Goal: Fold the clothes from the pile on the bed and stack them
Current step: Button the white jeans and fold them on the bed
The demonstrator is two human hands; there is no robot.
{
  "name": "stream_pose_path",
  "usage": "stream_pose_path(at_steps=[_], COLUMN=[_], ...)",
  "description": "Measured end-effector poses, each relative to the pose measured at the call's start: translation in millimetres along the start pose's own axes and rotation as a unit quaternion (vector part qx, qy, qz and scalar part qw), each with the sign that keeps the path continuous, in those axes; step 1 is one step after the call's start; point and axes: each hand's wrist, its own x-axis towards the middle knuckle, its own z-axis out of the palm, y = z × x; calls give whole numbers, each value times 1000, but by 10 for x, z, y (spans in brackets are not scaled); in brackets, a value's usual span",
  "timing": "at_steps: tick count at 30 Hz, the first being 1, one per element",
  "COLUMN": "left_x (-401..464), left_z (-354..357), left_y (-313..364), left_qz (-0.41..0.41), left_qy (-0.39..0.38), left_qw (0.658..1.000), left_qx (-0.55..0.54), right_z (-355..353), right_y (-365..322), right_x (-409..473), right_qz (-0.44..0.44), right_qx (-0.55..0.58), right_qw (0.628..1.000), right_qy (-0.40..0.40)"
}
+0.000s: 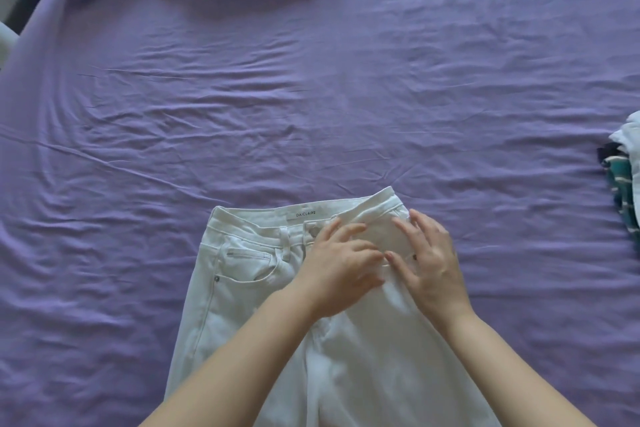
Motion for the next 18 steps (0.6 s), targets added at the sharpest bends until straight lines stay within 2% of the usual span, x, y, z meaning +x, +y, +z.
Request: stream_pose_path(at_steps=[2, 7, 10, 13, 18], left_x=[-35, -30, -7, 44, 70], left_z=[52, 40, 16, -9, -16], left_y=[-16, -50, -68, -55, -11], left_qz=[-24, -55, -61, -34, -41], left_qy=[-61, -82, -104, -138, -171], left_qw=[998, 995, 991, 985, 979], left_qx=[11, 12, 52, 98, 103], right_z=[-15, 11, 14, -7, -65], right_y=[-11, 80, 139, 126, 63], right_x=[-51, -170, -174, -114, -68], right_qz=[-32, -36, -30, -24, -14], right_qx=[0, -12, -21, -40, -87], right_qw=[999, 993, 992, 990, 977], right_qy=[-18, -109, -124, -133, -193])
